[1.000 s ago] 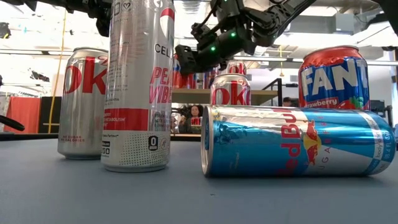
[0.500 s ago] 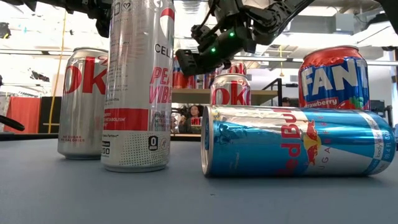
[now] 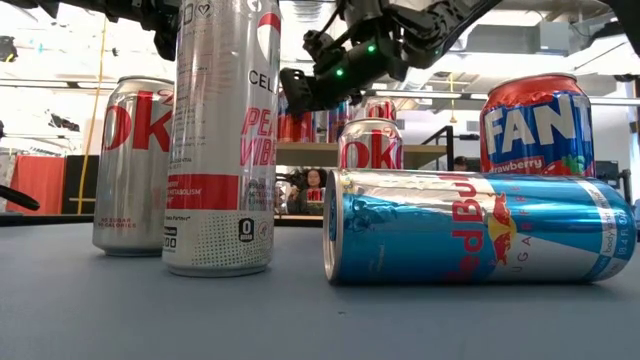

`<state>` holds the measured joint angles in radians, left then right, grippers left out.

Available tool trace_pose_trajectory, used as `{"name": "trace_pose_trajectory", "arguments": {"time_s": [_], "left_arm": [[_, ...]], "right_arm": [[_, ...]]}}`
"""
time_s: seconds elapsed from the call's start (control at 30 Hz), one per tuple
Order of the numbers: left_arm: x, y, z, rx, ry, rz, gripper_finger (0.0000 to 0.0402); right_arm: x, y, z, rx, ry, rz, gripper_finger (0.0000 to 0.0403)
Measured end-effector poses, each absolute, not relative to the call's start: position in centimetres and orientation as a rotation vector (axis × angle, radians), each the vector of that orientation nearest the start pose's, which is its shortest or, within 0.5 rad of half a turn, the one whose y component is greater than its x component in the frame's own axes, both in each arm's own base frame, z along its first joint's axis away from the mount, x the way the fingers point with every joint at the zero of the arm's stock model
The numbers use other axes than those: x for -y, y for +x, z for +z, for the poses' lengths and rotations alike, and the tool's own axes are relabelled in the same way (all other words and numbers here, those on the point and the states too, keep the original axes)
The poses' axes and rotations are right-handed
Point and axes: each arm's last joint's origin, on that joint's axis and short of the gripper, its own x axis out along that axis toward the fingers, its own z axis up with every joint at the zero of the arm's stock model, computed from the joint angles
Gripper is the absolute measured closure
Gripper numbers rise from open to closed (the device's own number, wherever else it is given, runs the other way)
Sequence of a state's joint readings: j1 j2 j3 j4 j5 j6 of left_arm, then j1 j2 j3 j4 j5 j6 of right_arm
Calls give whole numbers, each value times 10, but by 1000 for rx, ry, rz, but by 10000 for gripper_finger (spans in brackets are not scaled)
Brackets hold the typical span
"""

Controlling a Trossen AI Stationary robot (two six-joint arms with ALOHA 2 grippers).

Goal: Place canned beverage on shelf
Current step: Adjust the orange soda can

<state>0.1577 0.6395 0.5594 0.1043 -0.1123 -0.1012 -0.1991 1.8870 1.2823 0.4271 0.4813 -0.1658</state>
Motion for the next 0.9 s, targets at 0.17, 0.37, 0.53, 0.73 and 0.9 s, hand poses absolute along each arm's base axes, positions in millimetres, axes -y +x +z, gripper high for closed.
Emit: {"name": "trace_pose_trajectory", "arguments": {"time_s": [0.17, 0.37, 0.53, 0.73, 0.9], "left_arm": [[-27, 151, 304, 37, -97, 269, 228], [-27, 151, 304, 37, -89, 269, 228], [-27, 151, 304, 36, -89, 268, 228], [-27, 151, 304, 37, -90, 269, 228], [-27, 151, 304, 38, -89, 269, 228]], "right_arm": [[98, 419, 249, -221, -182, -652, 403], [99, 418, 246, -257, -189, -682, 403], [97, 417, 246, -272, -197, -743, 403], [93, 418, 246, -265, -188, -709, 403], [91, 423, 245, -236, -172, -651, 403]]}}
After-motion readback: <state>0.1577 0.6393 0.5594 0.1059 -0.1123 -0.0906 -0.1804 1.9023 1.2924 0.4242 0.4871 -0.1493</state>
